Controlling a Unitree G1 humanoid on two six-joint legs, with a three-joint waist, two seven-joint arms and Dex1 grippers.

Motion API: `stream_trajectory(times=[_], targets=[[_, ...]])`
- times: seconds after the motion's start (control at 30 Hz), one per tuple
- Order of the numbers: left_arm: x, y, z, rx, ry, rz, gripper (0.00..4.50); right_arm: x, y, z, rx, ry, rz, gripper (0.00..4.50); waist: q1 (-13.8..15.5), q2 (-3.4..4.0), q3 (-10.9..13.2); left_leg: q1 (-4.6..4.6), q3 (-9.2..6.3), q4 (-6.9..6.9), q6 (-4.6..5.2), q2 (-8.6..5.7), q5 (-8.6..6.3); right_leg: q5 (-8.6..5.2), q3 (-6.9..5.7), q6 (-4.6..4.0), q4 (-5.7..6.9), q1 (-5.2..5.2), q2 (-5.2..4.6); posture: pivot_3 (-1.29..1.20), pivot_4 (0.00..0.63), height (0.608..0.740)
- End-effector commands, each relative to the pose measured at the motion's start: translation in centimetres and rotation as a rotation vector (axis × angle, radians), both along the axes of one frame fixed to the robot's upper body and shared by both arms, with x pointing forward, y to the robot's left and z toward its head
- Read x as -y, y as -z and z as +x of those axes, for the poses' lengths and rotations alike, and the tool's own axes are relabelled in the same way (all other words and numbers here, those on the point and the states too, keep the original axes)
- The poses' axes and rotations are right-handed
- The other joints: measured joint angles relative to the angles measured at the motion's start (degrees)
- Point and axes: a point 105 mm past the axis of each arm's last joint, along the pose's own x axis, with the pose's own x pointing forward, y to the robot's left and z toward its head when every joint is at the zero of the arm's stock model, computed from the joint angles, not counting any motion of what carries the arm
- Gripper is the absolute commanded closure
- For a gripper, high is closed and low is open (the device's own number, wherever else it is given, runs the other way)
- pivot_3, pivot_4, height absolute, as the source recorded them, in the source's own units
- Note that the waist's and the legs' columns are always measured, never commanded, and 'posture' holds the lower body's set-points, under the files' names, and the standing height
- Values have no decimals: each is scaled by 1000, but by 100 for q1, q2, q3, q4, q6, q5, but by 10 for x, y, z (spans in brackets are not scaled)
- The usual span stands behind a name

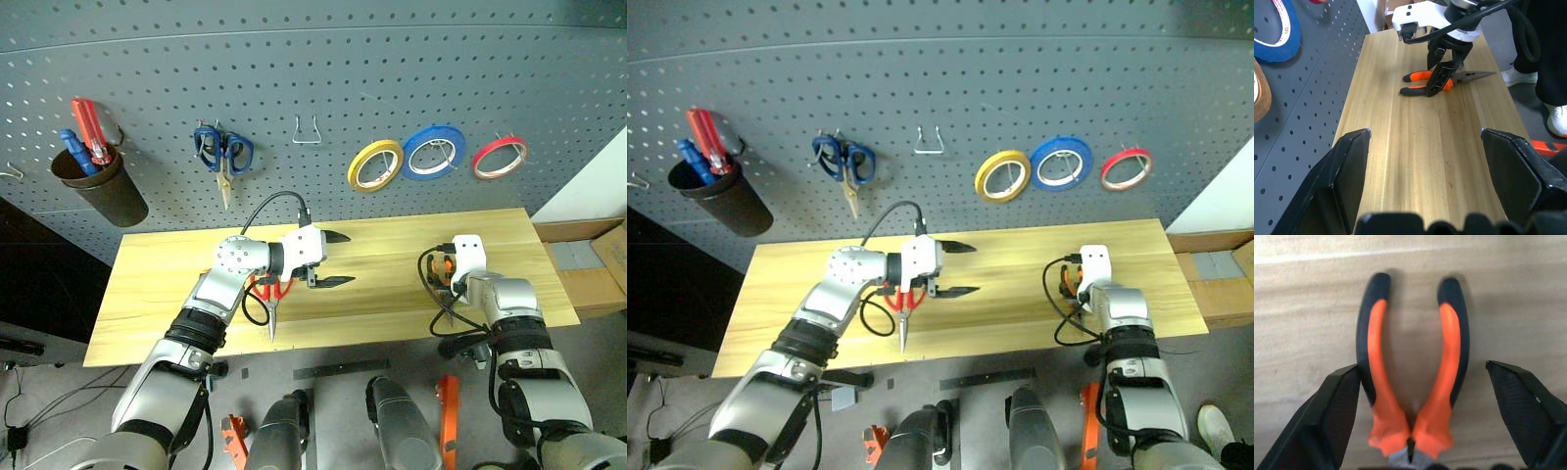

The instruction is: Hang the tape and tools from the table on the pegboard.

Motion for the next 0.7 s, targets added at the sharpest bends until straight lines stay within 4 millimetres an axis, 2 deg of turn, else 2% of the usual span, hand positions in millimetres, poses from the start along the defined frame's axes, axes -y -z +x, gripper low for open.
stream_trajectory(times=[0.03, 0.07, 0.23, 0.33, 0.4, 0.5, 0.6, 0.7], targets=[[-2, -9, -1, 26, -3, -21, 625, 3, 7, -1, -32, -33, -63, 1586, -2, -6, -4, 2, 2, 0, 0, 1, 0, 0, 1, 0, 1, 1, 1, -234, 265, 740], [-3, -8, -2, 24, -7, -22, 625, 2, 7, 0, -35, -36, -63, 1717, -1, -8, -5, 2, 2, 2, 0, 1, 0, 0, 1, 0, 0, 1, 2, -232, 266, 740], [-11, -7, -2, 16, -46, -37, 625, 2, -3, 5, 0, -20, -60, 1718, -1, -11, -7, 6, 1, 4, 0, 7, 0, 1, 3, 2, 0, 4, 6, -224, 265, 740], [-20, -11, -3, 1, -96, -83, 625, -4, -32, 9, 109, -42, -74, 1718, 4, -10, -6, 4, 1, 2, -1, 8, 1, 2, 3, 1, 3, 1, 7, -215, 263, 740], [-33, -17, -2, -9, -162, -135, 625, -17, -61, 4, 211, -88, -79, 1719, -1, -9, -6, -2, 2, -2, -1, 7, 0, 2, 7, 1, 7, -9, 7, -209, 261, 740], [-60, -29, 1, -21, -305, -245, 625, -59, -111, -21, 411, -202, -78, 1719, -9, -6, -7, -15, -1, -9, -2, 10, 0, 1, 9, 1, 15, -32, 7, -207, 261, 740], [-82, -33, -5, -44, -411, -313, 625, -99, -143, -49, 592, -320, -83, 1720, -13, -6, -7, -39, -1, -6, -5, 26, -1, 1, 12, 1, 25, -70, 19, -215, 265, 740], [-95, -36, -14, -44, -488, -364, 625, -130, -171, -65, 737, -418, -74, 1720, 8, -6, -7, -49, -5, -5, -7, 27, 0, 2, 11, 0, 21, -79, 21, -192, 271, 740]])
